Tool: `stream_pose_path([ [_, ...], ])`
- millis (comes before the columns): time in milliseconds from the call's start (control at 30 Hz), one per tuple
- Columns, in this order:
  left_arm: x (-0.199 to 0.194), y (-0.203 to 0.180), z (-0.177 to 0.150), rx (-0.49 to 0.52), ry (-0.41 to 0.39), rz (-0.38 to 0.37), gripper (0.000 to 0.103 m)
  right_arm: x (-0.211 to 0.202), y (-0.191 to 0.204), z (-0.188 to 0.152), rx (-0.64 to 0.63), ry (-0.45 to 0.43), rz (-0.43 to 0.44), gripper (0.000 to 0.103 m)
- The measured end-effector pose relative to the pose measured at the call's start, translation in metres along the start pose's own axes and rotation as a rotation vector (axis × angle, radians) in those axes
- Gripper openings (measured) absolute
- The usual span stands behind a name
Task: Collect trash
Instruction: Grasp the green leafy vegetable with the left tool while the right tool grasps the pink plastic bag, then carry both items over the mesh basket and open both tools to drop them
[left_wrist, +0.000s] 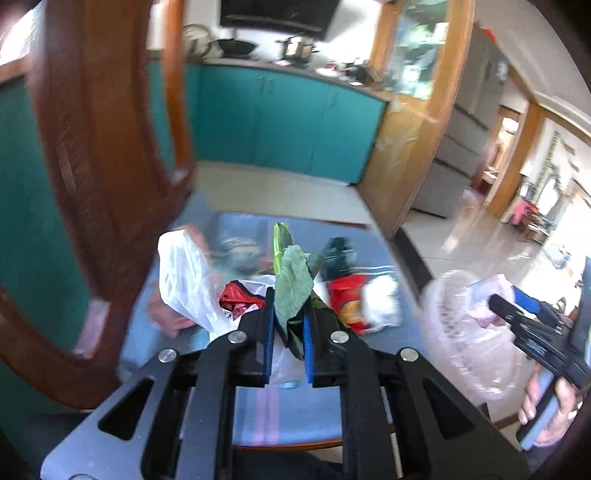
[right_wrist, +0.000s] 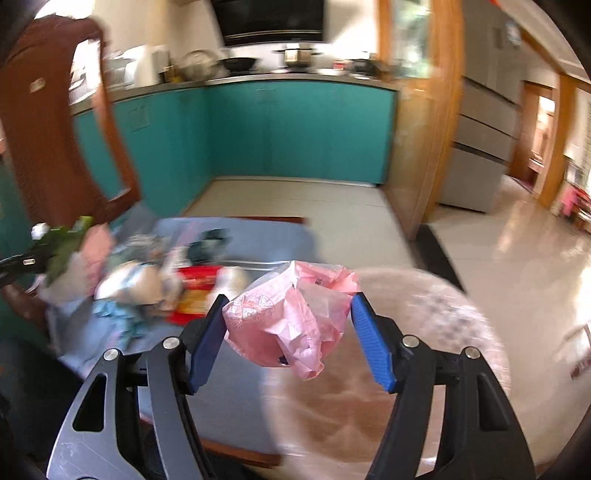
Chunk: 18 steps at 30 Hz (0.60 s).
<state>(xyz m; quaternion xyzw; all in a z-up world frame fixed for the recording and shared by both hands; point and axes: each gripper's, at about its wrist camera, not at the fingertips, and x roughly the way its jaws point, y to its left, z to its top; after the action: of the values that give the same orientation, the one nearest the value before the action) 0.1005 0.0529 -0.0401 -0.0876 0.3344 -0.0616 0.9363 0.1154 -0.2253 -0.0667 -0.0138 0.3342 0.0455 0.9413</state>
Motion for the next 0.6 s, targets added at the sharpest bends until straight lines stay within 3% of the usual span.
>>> stream_pose_path([
  [100, 0.005, -0.037, 0.004, 0.052, 0.01, -0.087, 0.014, 0.005, -0.04, -0.013, 0.08, 0.046, -0.08, 0.067],
  [233, 0.026, -0.092, 0.001, 0.13, 0.055, -0.189, 0.014, 0.02, -0.073, -0.036, 0.172, 0.118, -0.062, 0.068],
  [333, 0.038, -0.133, -0.004, 0.193, 0.085, -0.249, 0.014, 0.028, -0.086, -0.047, 0.209, 0.153, -0.1, 0.077],
  [467, 0.061, -0.181, -0.013, 0.236, 0.163, -0.336, 0.014, 0.009, -0.114, -0.058, 0.329, 0.097, -0.045, 0.091],
  [600, 0.086, -0.222, -0.024, 0.29, 0.231, -0.402, 0.014, -0.011, -0.136, -0.059, 0.376, 0.054, -0.107, 0.092],
])
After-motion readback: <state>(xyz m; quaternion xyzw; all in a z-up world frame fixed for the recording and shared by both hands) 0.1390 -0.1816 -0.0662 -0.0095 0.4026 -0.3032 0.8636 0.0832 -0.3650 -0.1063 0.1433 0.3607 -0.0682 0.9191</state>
